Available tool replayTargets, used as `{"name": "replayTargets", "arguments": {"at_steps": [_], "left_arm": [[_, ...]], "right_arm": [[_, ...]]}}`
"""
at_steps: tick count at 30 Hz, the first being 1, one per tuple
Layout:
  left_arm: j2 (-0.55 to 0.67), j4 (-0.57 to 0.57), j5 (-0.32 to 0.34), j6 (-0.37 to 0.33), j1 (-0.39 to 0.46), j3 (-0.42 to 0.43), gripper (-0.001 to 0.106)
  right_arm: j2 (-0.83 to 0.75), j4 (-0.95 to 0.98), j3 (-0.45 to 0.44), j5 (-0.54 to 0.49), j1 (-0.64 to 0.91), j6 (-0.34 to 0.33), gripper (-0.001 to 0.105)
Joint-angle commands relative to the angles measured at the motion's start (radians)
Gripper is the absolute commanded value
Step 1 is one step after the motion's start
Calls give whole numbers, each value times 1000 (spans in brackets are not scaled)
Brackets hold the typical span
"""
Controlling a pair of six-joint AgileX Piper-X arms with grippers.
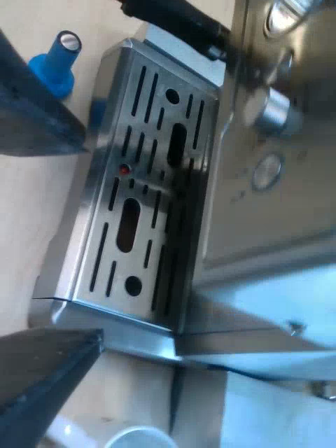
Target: Put the handle in the coffee machine
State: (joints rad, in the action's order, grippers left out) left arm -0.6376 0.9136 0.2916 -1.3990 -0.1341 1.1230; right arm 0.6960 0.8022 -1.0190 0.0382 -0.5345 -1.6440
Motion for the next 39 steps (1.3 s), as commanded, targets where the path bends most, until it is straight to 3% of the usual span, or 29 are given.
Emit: {"name": "replayTargets", "arguments": {"at_steps": [1, 6, 11, 19, 28, 30, 31, 33, 39], "left_arm": [[3, -38, -20, -19, 1, 3, 70], [3, -21, -33, -52, 1, 3, 70], [3, 40, -50, -156, 1, 3, 70], [126, 79, -78, -181, 45, 3, 70], [269, 84, -80, -181, 48, 3, 70], [339, 121, -124, -183, 48, -1, 70], [381, 144, -161, -183, 48, -13, 70], [435, 180, -176, -183, 48, -39, 70], [575, 217, -176, -183, 48, -125, 70]], "right_arm": [[-11, 32, -13, 79, 177, -5, 55], [-20, 90, -13, 79, 322, -53, 55], [-70, 161, -13, 79, 493, -115, 55], [-232, 206, -13, 72, 520, -241, 55], [-412, 241, -13, 72, 520, -252, 55], [-425, 246, -13, 72, 520, -252, 55], [-425, 249, -13, 72, 520, -252, 55], [-534, 357, -13, 72, 520, -270, 55], [-655, 411, -13, 76, 520, -282, 55]]}}
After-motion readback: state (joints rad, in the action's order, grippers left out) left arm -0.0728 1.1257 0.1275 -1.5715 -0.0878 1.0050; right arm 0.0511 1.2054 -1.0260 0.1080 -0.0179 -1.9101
